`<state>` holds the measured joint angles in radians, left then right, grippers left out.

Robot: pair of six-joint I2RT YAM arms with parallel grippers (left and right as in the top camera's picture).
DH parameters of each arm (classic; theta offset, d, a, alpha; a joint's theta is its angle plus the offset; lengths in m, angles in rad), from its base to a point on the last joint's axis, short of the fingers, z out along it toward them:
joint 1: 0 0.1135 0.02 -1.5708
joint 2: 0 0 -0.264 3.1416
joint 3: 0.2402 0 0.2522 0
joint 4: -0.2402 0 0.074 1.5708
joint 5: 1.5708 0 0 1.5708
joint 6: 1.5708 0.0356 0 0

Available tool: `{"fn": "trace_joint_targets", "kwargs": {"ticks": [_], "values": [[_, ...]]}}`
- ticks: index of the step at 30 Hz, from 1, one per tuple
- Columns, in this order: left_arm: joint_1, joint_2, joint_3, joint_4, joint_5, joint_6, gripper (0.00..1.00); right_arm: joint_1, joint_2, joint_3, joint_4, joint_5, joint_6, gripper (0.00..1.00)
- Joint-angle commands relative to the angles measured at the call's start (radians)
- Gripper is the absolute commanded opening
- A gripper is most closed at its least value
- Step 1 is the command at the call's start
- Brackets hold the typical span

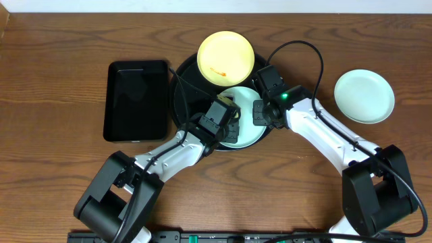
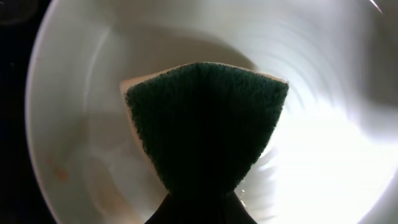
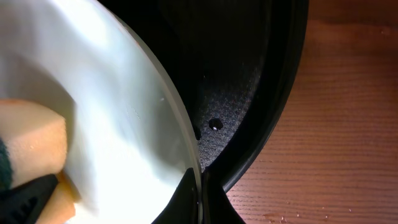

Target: Clean dirty plates on tray and stack at the side

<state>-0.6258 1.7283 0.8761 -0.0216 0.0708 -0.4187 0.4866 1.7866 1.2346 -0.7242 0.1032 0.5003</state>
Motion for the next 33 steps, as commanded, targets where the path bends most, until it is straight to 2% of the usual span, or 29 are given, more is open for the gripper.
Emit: {"fn": "trace_joint_targets", "kwargs": {"ticks": [1, 19, 33], "values": [[0.002, 0.017, -0.009, 0.001, -0.062, 0.01, 0.08, -0.003, 0.007, -0.006, -0.006, -0.021, -0.009, 0.01], [0.002, 0.067, -0.009, 0.069, -0.069, 0.039, 0.07, -0.001, 0.007, -0.006, -0.005, -0.03, -0.019, 0.01], [0.006, 0.067, -0.009, 0.105, -0.199, 0.044, 0.08, -0.001, 0.007, -0.006, -0.005, -0.03, -0.019, 0.01]]}}
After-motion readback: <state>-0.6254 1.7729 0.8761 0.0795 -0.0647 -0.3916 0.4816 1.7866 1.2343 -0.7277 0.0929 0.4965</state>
